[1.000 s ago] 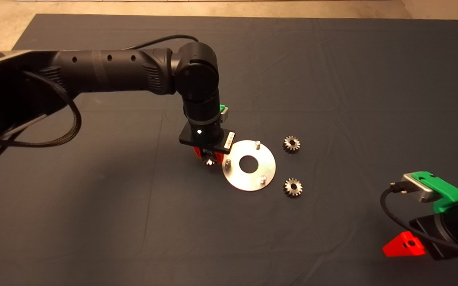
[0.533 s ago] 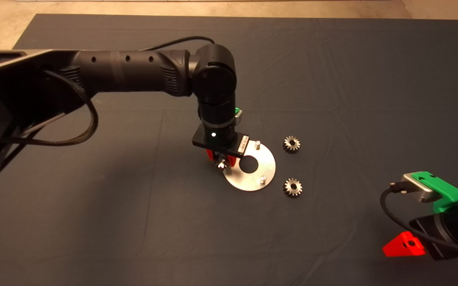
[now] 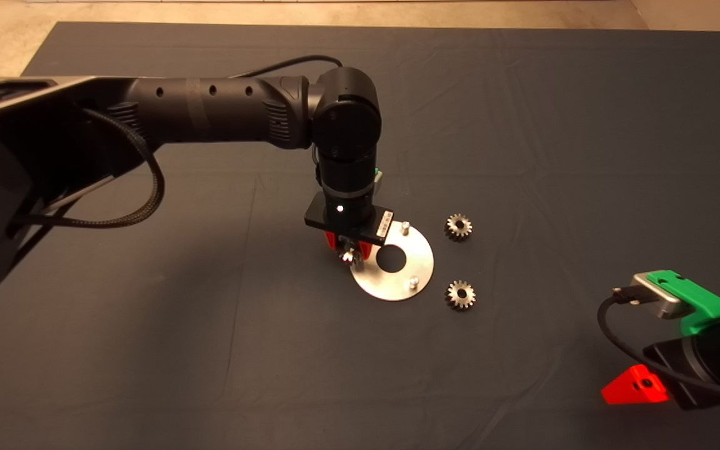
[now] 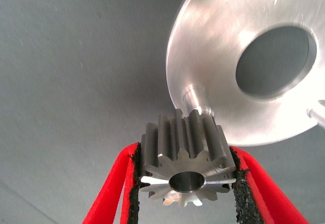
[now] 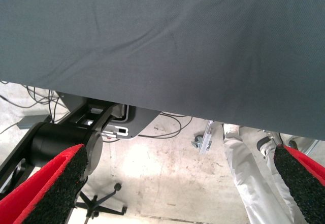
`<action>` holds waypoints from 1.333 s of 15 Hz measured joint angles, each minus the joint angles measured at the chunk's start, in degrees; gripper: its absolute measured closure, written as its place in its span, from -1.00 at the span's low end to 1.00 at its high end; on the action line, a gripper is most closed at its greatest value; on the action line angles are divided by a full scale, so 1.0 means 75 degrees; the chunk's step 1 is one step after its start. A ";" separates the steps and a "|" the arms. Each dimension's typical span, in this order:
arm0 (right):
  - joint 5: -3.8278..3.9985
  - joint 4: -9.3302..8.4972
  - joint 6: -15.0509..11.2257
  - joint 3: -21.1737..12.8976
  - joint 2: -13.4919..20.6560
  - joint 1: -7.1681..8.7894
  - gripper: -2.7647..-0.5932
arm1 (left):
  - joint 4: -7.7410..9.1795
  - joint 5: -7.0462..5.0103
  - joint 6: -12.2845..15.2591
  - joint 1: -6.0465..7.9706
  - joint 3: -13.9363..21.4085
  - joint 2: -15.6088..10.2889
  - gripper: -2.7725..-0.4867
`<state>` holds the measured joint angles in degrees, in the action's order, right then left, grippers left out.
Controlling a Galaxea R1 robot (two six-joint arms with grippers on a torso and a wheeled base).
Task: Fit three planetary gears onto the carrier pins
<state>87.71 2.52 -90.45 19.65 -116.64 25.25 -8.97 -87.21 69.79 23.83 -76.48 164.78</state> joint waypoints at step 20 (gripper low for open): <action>0.0000 0.0002 0.0000 0.0000 -0.0001 0.0000 -0.97 | 0.0000 0.0000 -0.0008 0.0000 -0.0143 0.0359 0.56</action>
<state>87.71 2.54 -90.45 19.65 -116.65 25.25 -8.97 -87.21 69.73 23.83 -77.56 167.47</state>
